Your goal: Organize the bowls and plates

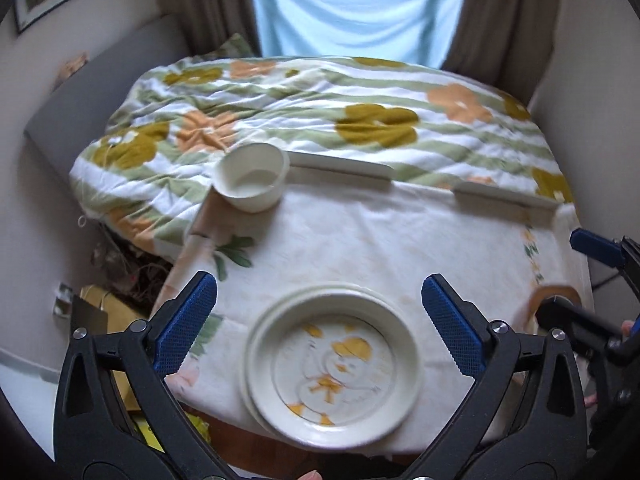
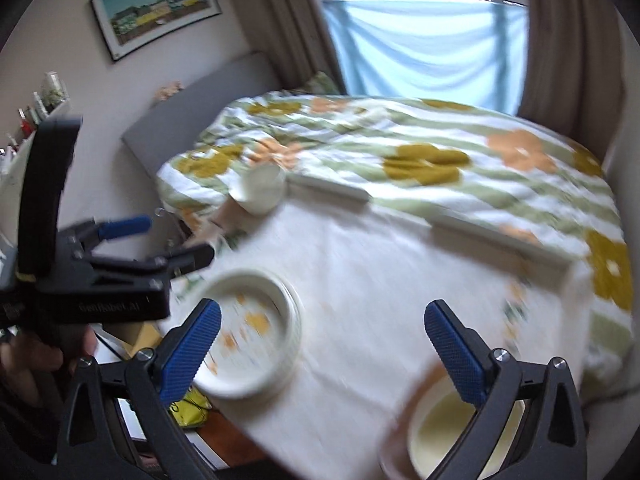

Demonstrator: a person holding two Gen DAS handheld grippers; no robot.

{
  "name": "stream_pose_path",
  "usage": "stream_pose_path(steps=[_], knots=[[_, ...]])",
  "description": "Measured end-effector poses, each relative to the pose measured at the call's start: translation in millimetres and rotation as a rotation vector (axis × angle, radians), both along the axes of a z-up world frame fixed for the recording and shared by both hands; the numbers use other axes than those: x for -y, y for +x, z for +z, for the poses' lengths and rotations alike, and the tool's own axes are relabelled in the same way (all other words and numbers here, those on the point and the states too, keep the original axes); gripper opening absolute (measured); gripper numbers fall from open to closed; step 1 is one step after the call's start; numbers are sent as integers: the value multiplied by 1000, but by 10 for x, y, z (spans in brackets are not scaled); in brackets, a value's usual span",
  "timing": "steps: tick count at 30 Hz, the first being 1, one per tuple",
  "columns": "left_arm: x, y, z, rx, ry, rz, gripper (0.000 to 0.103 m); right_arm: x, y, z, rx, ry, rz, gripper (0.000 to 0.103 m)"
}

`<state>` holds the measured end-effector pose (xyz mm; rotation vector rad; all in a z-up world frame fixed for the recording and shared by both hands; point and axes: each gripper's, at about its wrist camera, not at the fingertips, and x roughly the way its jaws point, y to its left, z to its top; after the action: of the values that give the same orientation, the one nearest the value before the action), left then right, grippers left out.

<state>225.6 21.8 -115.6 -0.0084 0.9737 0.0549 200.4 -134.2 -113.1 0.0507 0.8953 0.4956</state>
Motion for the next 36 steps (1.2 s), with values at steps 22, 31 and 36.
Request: stream_pose_path(steps=[22, 31, 36], knots=[[-1843, 1651, -1576, -159, -429, 347, 49, -1803, 2546, -1347, -372, 48, 92, 83], [-1852, 1888, -1812, -167, -427, 313, 23, -2025, 2766, -1662, -417, 26, 100, 29], [-1830, 1901, -1785, -166, -399, 299, 23, -2036, 2775, -1713, -422, 16, 99, 17]])
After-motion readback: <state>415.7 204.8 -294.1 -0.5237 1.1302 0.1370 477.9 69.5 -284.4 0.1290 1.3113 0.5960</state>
